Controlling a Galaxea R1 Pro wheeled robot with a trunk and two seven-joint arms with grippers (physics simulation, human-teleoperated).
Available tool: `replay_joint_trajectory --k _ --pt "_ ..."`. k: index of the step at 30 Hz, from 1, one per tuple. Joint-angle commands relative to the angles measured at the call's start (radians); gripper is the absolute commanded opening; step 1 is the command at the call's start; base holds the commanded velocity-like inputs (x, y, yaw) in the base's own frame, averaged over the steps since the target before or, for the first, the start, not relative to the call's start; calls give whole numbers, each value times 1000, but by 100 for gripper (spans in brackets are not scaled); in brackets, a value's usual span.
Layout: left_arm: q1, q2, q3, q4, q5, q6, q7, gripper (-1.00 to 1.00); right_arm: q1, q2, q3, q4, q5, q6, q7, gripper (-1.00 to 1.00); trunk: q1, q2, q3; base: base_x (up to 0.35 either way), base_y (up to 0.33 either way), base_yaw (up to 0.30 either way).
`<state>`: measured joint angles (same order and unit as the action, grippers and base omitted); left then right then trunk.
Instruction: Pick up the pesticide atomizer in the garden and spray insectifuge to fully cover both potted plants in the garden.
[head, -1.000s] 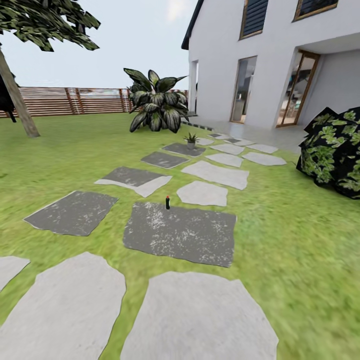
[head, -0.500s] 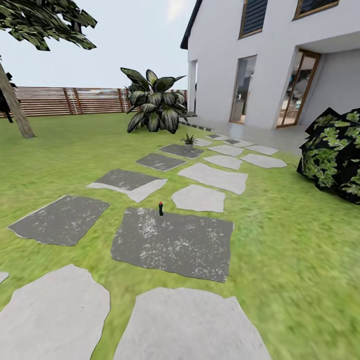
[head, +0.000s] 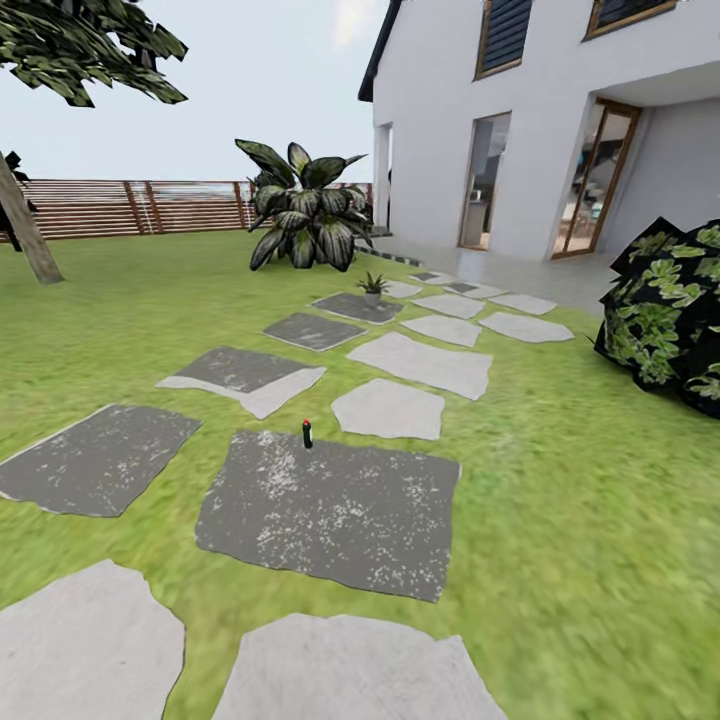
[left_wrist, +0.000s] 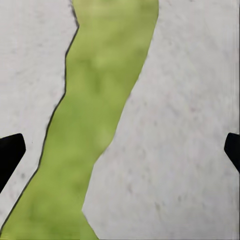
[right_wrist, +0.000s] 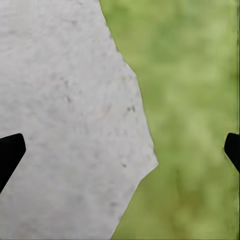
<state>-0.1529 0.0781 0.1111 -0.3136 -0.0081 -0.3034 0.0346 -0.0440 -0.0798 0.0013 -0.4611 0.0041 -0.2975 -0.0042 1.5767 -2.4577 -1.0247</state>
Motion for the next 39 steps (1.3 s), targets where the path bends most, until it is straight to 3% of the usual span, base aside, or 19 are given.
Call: replay_joint_trajectory --k 1,39 --pt "0 0 1 1 -1 -3 2 100 -1 0 0 1 0 -3 0 100 0 0 -1 279 -167 0" --pt "0 -1 1 1 -1 -3 2 100 -1 0 0 0 -1 -4 0 100 0 0 -1 278 -168 1"
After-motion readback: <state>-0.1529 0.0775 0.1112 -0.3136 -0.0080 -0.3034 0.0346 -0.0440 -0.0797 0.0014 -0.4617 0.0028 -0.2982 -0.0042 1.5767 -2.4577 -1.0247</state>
